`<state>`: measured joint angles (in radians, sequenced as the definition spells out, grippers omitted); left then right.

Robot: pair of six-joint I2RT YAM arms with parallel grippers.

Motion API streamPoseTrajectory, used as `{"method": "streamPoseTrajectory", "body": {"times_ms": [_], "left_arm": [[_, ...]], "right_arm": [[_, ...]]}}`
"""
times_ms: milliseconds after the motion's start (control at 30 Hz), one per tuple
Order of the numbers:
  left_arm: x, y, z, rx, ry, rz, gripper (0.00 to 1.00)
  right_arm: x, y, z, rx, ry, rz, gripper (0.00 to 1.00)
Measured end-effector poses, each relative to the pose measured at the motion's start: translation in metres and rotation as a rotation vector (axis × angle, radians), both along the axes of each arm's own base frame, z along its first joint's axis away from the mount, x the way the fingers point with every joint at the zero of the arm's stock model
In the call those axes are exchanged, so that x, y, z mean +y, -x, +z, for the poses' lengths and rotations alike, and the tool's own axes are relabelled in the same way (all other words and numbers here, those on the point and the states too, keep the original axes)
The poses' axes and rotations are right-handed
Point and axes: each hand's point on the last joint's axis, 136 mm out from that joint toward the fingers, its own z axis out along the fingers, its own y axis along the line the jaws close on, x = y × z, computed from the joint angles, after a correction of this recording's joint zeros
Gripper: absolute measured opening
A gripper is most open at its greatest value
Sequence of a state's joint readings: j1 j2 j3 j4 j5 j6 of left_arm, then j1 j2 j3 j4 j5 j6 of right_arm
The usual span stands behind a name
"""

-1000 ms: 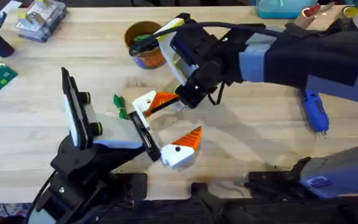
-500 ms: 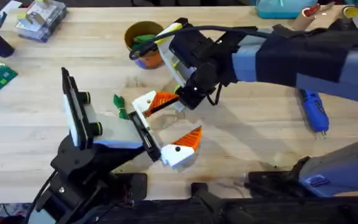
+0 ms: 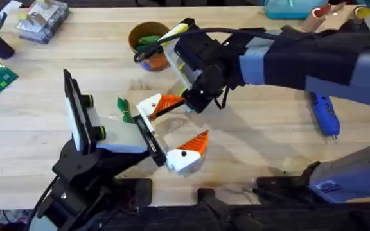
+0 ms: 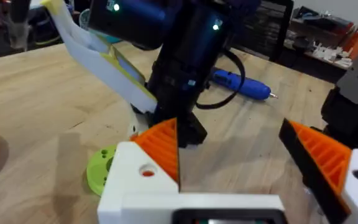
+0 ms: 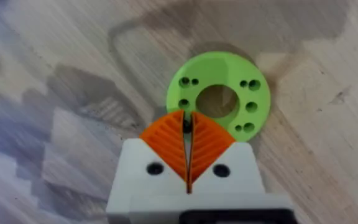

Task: Pick up the gripper from the table and insert it into the empty holder that is missing its gripper. Then pick up a screw, insert it into the mounting hole, and use the screwdriver to tighten it. Finally, clean up the table by picking up the vegetable and placing it into the bucket.

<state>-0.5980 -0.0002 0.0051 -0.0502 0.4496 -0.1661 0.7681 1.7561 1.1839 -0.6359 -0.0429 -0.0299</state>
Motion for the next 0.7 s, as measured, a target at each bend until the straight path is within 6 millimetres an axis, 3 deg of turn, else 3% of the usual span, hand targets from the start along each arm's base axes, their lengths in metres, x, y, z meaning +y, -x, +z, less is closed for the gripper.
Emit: {"method": "streamPoseTrajectory", "body": {"times_ms": [200,533,700], "left_arm": [[0.000,0.000,0.000,0.000,0.000,0.000,0.990],[0.000,0.000,0.000,0.000,0.000,0.000,0.990],[0.000,0.000,0.000,0.000,0.000,0.000,0.990]], "right_arm": [[-0.010,-0.008,0.000,-0.036,0.046,-0.024,0.007],[-0.049,-0.035,0.002,-0.049,0.104,-0.139,0.007],[-0.049,-0.040,0.011,-0.056,0.105,-0.146,0.007]]}}
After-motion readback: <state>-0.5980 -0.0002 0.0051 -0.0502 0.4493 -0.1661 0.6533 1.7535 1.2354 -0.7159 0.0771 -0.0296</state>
